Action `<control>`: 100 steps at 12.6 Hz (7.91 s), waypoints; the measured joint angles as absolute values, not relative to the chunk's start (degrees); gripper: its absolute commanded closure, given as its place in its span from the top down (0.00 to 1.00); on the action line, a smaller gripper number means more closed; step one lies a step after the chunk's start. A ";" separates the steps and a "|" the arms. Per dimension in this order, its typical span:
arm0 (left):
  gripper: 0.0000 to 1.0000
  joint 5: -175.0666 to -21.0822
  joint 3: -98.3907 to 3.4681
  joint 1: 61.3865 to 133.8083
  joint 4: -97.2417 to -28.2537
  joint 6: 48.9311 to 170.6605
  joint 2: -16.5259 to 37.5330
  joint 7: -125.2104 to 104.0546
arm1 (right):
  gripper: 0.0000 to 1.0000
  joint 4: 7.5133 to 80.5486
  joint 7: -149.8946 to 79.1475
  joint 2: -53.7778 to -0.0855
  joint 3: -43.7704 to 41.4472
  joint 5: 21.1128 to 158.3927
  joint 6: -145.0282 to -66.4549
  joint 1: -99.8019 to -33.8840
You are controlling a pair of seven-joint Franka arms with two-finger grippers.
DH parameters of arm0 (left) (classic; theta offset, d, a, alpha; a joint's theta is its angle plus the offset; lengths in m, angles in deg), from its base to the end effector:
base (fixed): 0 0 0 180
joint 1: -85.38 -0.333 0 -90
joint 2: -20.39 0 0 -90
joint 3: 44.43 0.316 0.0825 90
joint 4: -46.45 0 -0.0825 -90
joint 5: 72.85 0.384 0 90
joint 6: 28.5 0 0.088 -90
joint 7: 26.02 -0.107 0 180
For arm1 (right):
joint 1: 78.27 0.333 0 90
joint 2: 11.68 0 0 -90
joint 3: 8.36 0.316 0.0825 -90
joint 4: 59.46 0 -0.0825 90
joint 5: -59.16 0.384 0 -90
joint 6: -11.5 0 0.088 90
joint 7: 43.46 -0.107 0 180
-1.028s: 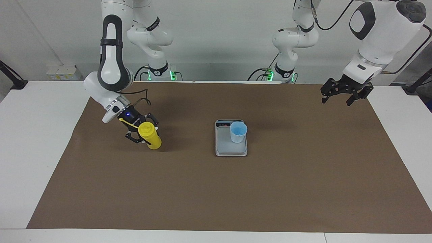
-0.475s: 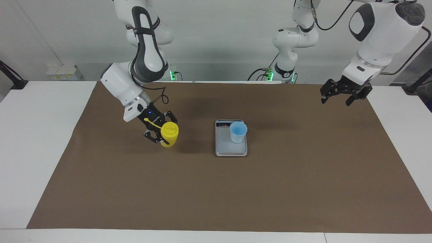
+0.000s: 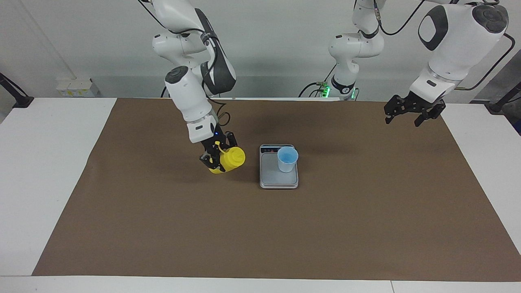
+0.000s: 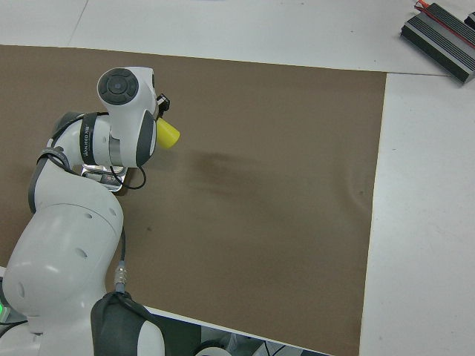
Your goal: Pour seasoning into cup on scale with both arms
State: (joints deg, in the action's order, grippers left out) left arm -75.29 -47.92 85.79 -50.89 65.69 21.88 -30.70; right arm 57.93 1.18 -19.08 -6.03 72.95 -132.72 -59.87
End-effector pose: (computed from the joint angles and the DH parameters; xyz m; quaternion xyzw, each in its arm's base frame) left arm 0.5480 -0.0420 0.5845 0.9970 -0.0729 -0.0144 0.0205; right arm 0.5653 0.2110 0.4126 -0.8691 -0.4570 -0.1820 0.0516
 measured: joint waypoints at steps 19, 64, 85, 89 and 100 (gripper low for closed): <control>1.00 -75.29 -47.90 85.79 -50.99 65.65 21.98 -30.70 | 0.42 48.60 -36.13 -27.46 -5.91 9.05 -112.26 -41.28; 1.00 -75.23 -47.87 84.80 -51.03 66.69 22.01 -30.71 | 0.00 51.44 -42.06 -14.35 -5.99 20.75 -99.67 -40.94; 1.00 -74.78 -47.94 84.17 -51.85 66.90 22.10 -30.71 | 0.00 69.40 40.51 -9.06 -6.57 110.13 -124.77 -76.97; 1.00 -74.77 -47.80 84.16 -51.91 66.93 22.10 -30.71 | 0.00 73.39 57.57 -9.81 -6.57 126.72 -124.84 -79.63; 1.00 -74.76 -47.80 84.16 -51.98 66.95 22.10 -30.71 | 0.90 76.33 79.93 -17.04 -6.56 138.90 -119.91 -86.84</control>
